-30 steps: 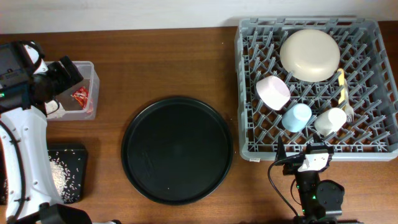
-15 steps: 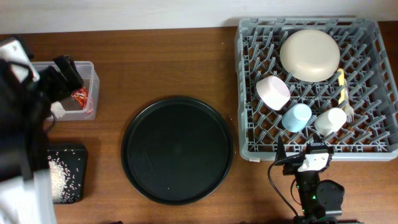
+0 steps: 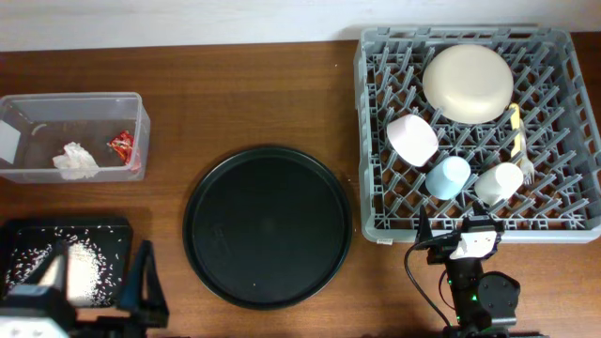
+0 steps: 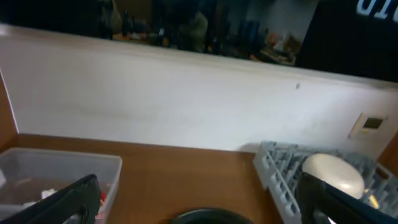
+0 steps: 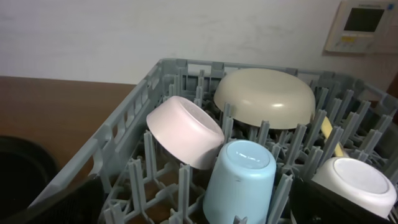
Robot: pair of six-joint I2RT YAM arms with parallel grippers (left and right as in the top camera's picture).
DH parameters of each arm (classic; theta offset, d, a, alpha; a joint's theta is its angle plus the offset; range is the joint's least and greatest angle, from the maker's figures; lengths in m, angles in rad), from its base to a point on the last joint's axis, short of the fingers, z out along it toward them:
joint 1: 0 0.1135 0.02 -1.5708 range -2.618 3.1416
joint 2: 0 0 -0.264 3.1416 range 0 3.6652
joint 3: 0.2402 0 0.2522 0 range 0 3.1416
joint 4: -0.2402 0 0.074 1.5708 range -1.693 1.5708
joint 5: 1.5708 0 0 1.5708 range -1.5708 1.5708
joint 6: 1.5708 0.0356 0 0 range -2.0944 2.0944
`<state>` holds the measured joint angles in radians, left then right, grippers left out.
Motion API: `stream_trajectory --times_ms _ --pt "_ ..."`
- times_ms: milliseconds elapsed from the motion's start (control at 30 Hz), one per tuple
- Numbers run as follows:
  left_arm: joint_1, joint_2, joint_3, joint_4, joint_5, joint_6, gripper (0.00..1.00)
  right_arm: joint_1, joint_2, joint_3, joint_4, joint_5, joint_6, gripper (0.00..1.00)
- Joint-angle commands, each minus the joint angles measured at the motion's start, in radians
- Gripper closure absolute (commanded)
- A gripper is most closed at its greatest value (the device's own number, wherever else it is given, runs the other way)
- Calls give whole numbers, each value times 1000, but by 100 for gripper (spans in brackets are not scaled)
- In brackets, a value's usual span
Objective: Sort waste into correct bins and load items into the dishwasher rack
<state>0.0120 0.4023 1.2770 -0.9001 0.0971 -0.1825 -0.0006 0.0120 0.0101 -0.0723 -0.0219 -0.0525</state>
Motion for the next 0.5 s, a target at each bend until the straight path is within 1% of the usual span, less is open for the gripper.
stream_trajectory --times_ms 0,67,133,267,367,400,467 --pt "-6 -110 -258 -6 -7 13 0 -6 -6 -5 -7 12 4 2" --pt "-6 -162 -411 45 -6 12 1 -6 -7 -5 -7 12 4 2" --pt "-6 -217 -543 148 -6 12 0 -6 -7 -5 -7 12 4 2" --pt "-13 -314 -779 436 22 12 1 -6 -7 -5 -7 12 4 2" --pt "-47 -363 -935 658 38 13 1 -6 -7 -5 -7 12 5 2" --pt "-53 -371 -963 700 38 13 1 -6 -7 -5 -7 12 5 2" --pt "-63 -394 -1065 834 38 13 1 -6 -7 -5 -7 12 4 2"
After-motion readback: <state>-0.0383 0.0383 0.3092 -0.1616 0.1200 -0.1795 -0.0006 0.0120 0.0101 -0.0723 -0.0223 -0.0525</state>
